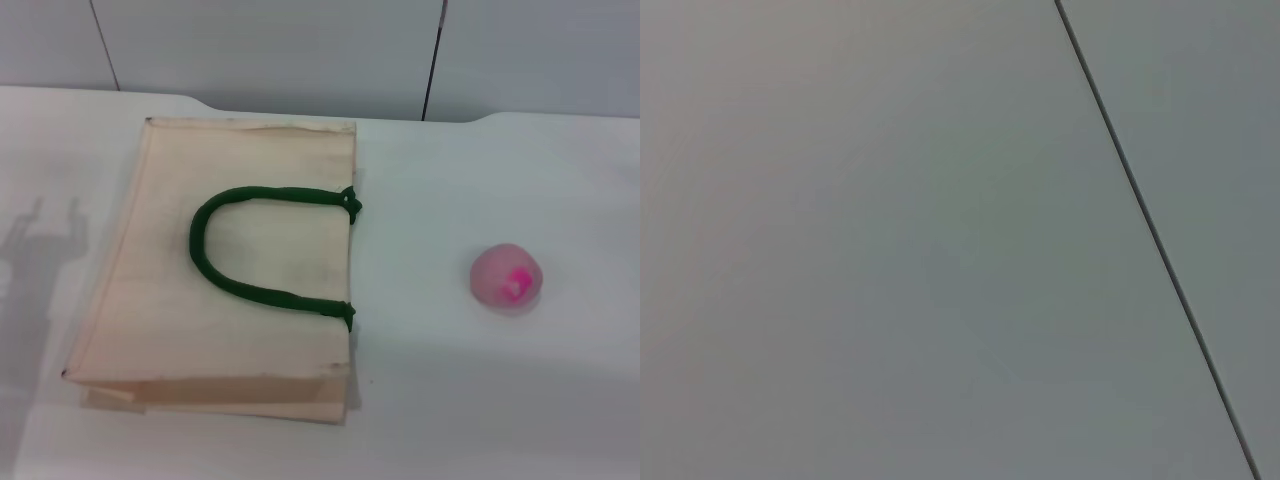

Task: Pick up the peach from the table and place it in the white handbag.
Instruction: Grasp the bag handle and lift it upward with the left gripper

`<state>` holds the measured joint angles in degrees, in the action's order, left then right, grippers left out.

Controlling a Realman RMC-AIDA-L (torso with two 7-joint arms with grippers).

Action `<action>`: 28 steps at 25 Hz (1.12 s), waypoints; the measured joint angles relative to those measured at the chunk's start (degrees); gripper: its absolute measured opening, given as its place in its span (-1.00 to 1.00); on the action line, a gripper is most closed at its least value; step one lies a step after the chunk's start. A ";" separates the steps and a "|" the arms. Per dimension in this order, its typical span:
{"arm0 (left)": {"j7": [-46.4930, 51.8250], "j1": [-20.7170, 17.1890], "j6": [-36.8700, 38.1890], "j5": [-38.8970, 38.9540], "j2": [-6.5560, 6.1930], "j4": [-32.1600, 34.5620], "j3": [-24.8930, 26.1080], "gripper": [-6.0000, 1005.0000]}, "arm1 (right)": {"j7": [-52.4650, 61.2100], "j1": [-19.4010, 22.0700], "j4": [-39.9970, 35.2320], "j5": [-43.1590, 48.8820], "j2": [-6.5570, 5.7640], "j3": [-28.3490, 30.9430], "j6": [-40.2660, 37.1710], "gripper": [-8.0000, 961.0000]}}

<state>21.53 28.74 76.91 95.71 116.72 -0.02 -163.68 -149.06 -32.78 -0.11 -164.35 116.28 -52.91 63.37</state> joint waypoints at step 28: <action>46.73 8.38 -5.97 -39.05 -0.62 -20.90 -0.31 -0.11 | 28.74 0.19 -17.98 47.47 -2.28 -0.41 -6.26 0.86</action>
<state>68.26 37.12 70.94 56.66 116.09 -20.92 -163.99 -120.32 -32.59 -18.09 -116.89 114.00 -53.32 57.10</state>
